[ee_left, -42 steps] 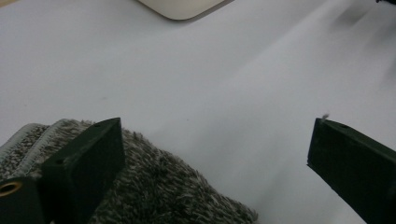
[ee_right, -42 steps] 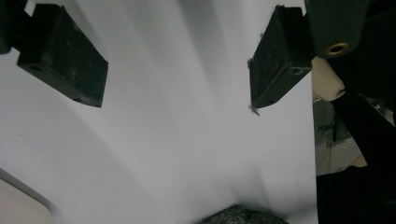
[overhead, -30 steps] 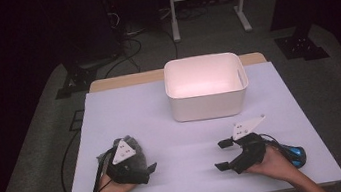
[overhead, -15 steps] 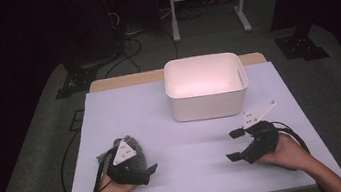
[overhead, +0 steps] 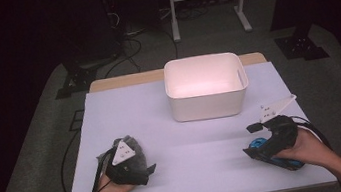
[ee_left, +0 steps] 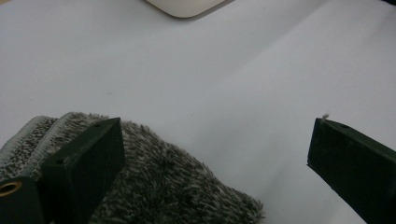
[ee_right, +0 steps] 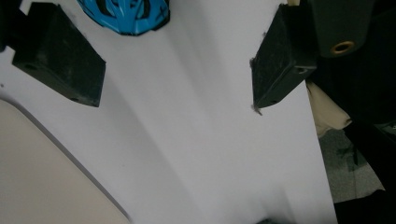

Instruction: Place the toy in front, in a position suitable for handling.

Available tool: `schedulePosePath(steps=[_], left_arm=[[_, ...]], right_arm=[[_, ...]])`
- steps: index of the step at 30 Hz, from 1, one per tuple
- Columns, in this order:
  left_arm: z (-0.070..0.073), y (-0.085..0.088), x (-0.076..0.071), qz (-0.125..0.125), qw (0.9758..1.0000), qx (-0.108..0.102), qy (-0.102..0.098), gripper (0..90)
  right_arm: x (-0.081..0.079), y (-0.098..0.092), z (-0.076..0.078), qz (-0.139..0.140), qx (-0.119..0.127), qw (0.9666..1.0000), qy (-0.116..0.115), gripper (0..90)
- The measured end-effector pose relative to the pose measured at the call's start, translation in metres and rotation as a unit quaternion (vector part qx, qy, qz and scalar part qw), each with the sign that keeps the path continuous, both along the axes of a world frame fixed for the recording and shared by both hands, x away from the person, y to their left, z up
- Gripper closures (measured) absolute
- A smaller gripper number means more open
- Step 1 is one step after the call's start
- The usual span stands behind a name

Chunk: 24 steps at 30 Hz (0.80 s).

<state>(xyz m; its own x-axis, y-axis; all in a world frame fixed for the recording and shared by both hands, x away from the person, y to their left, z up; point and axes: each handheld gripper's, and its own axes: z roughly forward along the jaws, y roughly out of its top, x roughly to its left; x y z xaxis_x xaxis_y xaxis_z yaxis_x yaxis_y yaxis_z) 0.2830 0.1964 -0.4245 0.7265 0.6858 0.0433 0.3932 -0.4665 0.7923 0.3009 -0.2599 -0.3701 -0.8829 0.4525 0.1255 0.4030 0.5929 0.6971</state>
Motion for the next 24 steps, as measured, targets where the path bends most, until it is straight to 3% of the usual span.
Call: schedulePosePath(steps=[8, 12, 24], left_arm=[[0.0, 0.0, 0.001, 0.003, 1.0, 0.004, 0.004, 2.9], [-0.001, -0.001, 0.001, 0.003, 1.0, 0.0, 0.003, 2.9], [-0.002, -0.002, 0.0, 0.001, 1.0, 0.004, 0.005, 2.8]], right_arm=[[-0.002, -0.017, -0.005, -0.02, -0.019, 0.9996, 0.006, 15.9], [-0.004, -0.03, -0.012, -0.032, -0.038, 0.9987, 0.012, 15.8], [-0.007, -0.055, -0.033, -0.061, -0.059, 0.996, 0.028, 14.6]])
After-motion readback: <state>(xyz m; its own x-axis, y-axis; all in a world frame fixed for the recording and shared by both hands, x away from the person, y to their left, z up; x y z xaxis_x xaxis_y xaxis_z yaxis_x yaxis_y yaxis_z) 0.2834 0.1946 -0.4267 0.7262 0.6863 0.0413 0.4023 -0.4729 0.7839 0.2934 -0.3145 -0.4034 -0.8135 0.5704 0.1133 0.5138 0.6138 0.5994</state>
